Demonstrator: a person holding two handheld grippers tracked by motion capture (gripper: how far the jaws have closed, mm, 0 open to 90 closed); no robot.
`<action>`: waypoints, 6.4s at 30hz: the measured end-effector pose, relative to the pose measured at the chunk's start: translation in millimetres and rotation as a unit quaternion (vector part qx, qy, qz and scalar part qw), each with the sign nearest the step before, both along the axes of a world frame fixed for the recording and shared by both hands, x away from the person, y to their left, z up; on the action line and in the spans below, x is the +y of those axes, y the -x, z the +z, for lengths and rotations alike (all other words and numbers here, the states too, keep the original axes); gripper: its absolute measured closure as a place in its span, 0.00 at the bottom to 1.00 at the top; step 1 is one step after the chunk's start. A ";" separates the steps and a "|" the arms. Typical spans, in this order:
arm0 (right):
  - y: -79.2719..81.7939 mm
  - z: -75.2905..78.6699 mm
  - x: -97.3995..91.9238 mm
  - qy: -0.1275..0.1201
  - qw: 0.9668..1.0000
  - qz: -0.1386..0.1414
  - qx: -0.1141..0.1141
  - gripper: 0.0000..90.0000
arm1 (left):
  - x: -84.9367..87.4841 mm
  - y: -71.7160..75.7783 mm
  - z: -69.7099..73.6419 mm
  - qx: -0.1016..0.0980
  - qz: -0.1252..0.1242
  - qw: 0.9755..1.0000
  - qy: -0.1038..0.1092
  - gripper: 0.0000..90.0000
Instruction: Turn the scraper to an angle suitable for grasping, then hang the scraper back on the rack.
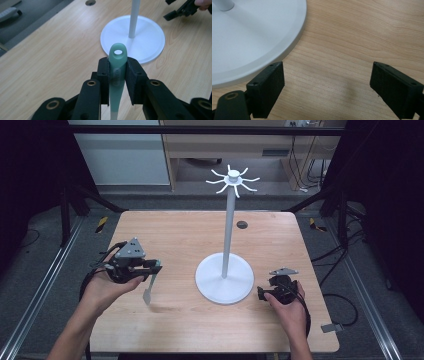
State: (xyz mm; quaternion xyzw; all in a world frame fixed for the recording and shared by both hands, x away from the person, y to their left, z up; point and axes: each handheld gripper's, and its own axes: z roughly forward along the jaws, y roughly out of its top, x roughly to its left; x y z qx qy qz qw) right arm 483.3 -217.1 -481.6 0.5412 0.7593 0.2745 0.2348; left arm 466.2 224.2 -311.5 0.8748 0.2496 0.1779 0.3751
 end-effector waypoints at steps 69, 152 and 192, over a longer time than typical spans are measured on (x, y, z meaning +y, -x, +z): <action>2.6 6.9 -4.0 -0.029 0.999 -0.007 -0.025 0.11 | -89.4 -26.5 128.9 -0.095 -0.001 0.993 0.073 0.82; 2.7 4.9 -2.7 -0.028 0.999 -0.005 -0.014 0.11 | -136.6 -22.0 154.9 -0.097 -0.033 0.989 0.106 0.82; 2.6 4.6 -3.0 -0.027 1.000 -0.003 -0.014 0.11 | -126.7 -21.4 149.4 -0.102 -0.024 0.986 0.126 0.71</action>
